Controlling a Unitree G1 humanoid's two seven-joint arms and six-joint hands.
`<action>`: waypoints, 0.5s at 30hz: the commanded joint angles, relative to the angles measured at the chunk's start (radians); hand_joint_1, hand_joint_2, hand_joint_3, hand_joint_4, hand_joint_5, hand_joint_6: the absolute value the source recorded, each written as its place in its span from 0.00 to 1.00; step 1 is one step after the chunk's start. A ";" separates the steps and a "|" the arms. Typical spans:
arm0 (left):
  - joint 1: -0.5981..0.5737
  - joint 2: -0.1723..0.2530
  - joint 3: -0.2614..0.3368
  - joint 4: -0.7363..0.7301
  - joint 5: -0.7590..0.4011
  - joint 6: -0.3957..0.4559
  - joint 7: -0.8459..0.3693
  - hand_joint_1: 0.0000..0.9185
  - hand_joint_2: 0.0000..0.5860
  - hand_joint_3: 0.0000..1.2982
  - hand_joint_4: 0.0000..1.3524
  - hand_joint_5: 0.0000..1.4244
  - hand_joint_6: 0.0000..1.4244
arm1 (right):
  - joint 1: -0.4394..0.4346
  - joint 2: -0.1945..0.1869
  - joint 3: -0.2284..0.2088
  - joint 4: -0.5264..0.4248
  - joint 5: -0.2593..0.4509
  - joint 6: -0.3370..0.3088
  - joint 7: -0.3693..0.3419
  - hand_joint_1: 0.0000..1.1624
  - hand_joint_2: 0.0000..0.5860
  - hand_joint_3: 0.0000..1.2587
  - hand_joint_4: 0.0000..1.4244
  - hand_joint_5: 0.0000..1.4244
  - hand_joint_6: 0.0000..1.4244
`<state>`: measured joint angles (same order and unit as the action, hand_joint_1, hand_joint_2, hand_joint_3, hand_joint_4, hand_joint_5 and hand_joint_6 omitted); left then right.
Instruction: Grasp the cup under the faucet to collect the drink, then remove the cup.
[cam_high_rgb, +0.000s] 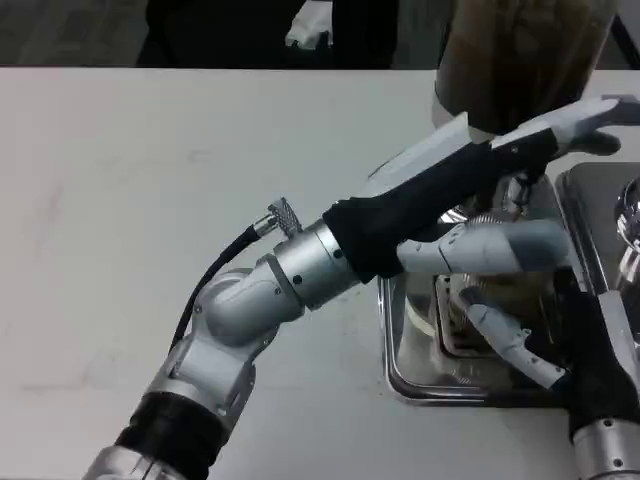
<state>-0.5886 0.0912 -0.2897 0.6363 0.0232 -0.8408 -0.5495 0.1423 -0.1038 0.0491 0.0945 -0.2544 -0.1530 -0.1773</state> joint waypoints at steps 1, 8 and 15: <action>0.022 0.009 -0.007 0.004 0.020 0.015 -0.008 0.00 0.18 0.08 0.00 0.10 0.06 | -0.012 0.011 0.004 0.019 -0.007 -0.020 -0.014 0.57 0.39 0.00 0.00 0.00 0.00; 0.025 0.012 -0.005 0.003 0.019 0.016 -0.002 0.00 0.18 0.08 0.00 0.10 0.06 | -0.015 0.017 0.007 0.032 -0.004 -0.040 -0.017 0.58 0.39 0.00 0.00 0.00 0.00; 0.025 0.013 0.006 -0.011 0.012 0.017 0.014 0.00 0.18 0.09 0.00 0.10 0.06 | 0.002 0.020 0.015 0.032 -0.004 -0.058 -0.016 0.59 0.38 0.00 0.00 0.00 0.00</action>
<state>-0.5850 0.0969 -0.2858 0.6345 0.0232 -0.8398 -0.5323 0.1354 -0.0890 0.0580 0.1187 -0.2585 -0.1865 -0.1947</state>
